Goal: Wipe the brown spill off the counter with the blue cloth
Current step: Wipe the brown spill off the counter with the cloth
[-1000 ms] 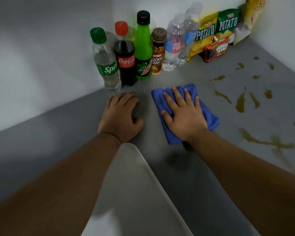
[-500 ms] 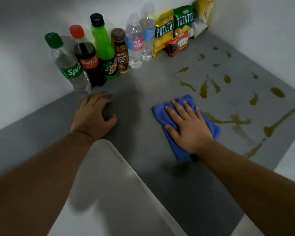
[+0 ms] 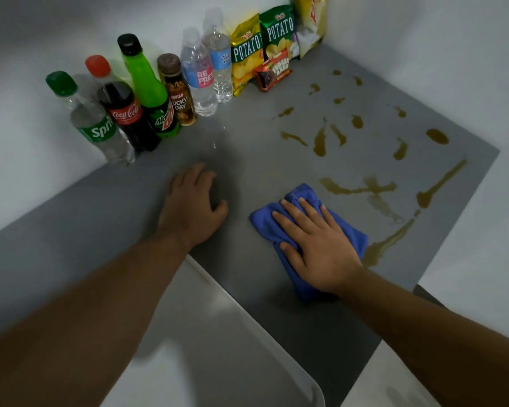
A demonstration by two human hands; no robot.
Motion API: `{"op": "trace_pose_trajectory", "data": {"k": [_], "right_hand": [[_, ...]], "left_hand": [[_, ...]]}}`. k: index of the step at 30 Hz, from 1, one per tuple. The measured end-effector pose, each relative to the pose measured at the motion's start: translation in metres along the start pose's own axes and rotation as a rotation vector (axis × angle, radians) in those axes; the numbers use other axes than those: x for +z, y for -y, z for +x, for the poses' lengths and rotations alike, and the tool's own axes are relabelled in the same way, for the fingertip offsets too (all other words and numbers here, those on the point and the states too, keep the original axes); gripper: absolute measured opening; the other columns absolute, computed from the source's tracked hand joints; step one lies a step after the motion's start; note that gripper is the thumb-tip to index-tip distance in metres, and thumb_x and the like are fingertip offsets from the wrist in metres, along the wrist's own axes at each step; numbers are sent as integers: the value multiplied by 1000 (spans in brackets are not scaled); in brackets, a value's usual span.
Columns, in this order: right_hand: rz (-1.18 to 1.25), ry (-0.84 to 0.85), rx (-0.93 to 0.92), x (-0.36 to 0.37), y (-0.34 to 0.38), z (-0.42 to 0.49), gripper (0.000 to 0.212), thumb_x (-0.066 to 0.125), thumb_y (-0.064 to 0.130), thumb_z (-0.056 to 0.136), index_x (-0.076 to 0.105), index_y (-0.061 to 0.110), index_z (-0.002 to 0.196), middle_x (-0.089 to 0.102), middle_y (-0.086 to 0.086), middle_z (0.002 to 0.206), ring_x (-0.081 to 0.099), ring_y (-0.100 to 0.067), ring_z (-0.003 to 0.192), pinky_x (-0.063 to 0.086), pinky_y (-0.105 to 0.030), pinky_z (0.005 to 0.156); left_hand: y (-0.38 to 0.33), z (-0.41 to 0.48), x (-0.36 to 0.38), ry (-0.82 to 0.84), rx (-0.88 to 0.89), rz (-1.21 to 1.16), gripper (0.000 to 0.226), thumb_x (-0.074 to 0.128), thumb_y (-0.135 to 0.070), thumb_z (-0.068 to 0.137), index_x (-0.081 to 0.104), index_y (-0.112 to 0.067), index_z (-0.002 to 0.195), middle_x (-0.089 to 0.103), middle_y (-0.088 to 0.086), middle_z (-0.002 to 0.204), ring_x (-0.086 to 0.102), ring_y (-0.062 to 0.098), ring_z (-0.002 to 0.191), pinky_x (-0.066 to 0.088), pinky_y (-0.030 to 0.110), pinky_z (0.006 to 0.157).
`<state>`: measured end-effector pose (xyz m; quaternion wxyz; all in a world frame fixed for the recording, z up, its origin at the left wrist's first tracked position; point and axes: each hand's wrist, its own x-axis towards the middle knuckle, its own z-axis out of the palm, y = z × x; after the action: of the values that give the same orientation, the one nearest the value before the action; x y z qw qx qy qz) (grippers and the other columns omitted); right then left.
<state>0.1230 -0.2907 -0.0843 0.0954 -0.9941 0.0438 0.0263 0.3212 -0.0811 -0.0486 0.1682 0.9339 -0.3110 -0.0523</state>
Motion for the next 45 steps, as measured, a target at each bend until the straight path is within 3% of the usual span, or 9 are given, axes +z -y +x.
{"op": "trace_pose_trajectory", "data": {"k": [4,9,16,21,29,35,39,45], "right_hand": [[6,-1,157,-11,-24,15,61,26,55,106,23,34,164,17,5,173,5,-24,160,9,-56,128],[-14,2,286,-13,-8,36,63,26,49,107,21,24,165,14,-3,174,3,-31,160,2,-56,128],[44,14,168,2,34,-37,60,22,51,109,17,29,165,7,6,174,-7,-20,160,2,-51,129],[8,55,67,-5,-8,-68,59,27,52,109,15,37,165,8,11,173,-5,-16,160,2,-48,130],[-13,26,186,-9,-8,-27,62,20,53,108,18,28,165,10,3,174,-4,-25,161,6,-57,128],[8,50,-40,-6,-37,-83,61,25,56,108,17,36,165,10,10,174,-4,-17,160,3,-50,129],[-17,40,84,-17,-62,-72,61,25,60,107,16,39,164,11,10,173,-3,-19,161,8,-55,128],[-54,8,228,-10,-33,-38,66,18,59,107,19,28,164,14,-2,173,-1,-32,160,3,-59,128]], "left_hand": [[-42,-20,22,-7,80,-81,49,67,-25,85,60,-6,130,54,17,146,48,40,137,34,56,118],[-56,-30,38,-42,75,12,48,65,-27,88,58,-13,134,52,13,150,42,37,145,26,61,123],[-52,-24,42,-55,93,81,47,60,-29,86,54,-13,130,53,14,145,45,40,139,31,64,119],[-56,-17,44,-101,107,93,47,57,-30,86,55,-13,130,54,13,145,47,39,136,32,62,119],[-61,-19,45,-135,112,105,48,54,-30,89,58,-9,132,54,17,147,48,42,137,33,63,118],[-62,-22,46,-120,92,80,52,52,-32,88,57,-10,135,52,15,152,44,39,143,31,60,121],[-62,-23,47,-126,94,86,52,51,-33,89,56,-10,136,51,15,152,44,39,144,31,60,121],[-64,-22,48,-108,84,116,55,47,-35,90,56,-8,137,50,17,153,44,40,143,30,59,122]]}}
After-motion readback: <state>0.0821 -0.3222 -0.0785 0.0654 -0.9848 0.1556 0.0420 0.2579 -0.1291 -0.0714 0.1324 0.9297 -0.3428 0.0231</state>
